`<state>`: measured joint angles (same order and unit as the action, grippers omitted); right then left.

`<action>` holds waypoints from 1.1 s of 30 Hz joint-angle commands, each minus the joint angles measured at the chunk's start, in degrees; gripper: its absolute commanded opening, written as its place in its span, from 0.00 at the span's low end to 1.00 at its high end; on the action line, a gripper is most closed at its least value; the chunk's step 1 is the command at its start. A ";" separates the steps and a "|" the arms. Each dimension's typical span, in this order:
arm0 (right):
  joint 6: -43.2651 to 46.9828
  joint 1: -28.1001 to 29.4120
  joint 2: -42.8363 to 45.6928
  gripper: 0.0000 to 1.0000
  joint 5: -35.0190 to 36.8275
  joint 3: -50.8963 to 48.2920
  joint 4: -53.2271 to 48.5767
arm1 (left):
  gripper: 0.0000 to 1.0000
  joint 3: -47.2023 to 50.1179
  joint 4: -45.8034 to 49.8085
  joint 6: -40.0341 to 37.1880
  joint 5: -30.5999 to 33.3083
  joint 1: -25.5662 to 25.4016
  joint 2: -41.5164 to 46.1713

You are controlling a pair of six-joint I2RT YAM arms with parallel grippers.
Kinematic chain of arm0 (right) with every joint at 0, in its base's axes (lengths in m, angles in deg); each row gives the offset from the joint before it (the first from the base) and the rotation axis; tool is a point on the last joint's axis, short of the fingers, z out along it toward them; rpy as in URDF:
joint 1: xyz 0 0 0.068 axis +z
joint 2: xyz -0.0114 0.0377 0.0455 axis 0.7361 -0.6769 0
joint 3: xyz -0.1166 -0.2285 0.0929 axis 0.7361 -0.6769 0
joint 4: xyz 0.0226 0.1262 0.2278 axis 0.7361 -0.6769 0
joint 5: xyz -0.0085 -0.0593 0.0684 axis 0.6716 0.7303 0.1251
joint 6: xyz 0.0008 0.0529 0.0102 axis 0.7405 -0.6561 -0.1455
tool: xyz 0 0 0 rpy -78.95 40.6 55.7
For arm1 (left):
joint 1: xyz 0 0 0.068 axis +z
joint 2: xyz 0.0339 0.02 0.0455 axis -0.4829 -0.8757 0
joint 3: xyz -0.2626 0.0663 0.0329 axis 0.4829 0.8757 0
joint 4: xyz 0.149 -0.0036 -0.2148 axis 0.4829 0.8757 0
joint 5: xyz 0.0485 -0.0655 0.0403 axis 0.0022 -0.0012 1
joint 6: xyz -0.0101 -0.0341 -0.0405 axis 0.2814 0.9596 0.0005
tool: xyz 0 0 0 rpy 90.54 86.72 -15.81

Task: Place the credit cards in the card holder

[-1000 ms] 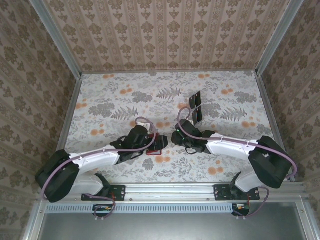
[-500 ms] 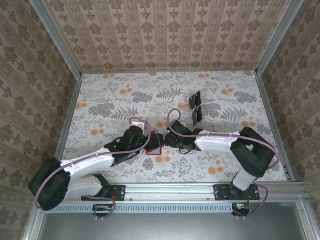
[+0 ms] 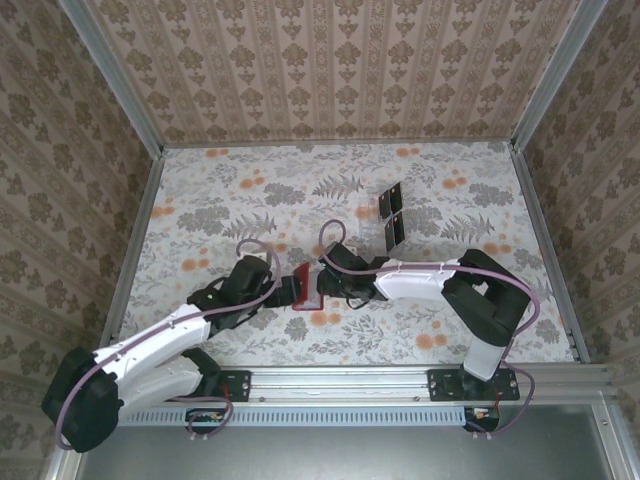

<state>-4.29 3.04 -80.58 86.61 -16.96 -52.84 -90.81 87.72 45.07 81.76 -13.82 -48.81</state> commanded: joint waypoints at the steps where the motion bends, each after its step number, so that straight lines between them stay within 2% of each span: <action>1: 0.33 0.20 -2.59 0.44 -0.66 2.64 -2.36 | 1.00 -2.61 7.85 -2.79 2.65 0.19 -2.33; 6: 0.81 0.19 -4.08 0.34 -0.26 3.21 -3.27 | 1.00 -3.01 4.08 -3.48 1.57 -0.26 -7.98; 11: 0.75 -0.49 -3.36 0.13 -0.78 2.06 -2.30 | 1.00 -4.62 0.50 -5.25 2.29 -2.86 -13.59; 18: 0.52 -1.69 -1.63 0.00 -2.64 -1.00 0.75 | 1.00 -6.80 2.08 -6.09 5.40 -5.68 -19.18; 26: -0.48 -2.16 3.89 0.00 -2.41 -4.83 2.71 | 1.00 -5.80 2.83 -3.26 6.37 -5.90 -20.74; 33: -0.47 -1.54 3.47 0.27 -2.58 -3.65 2.34 | 1.00 -3.95 1.87 -2.59 7.02 -5.71 -16.27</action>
<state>-4.55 1.20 -77.69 84.05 -21.05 -49.36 -95.88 88.29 41.33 86.88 -19.48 -66.76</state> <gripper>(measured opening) 0.248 0.997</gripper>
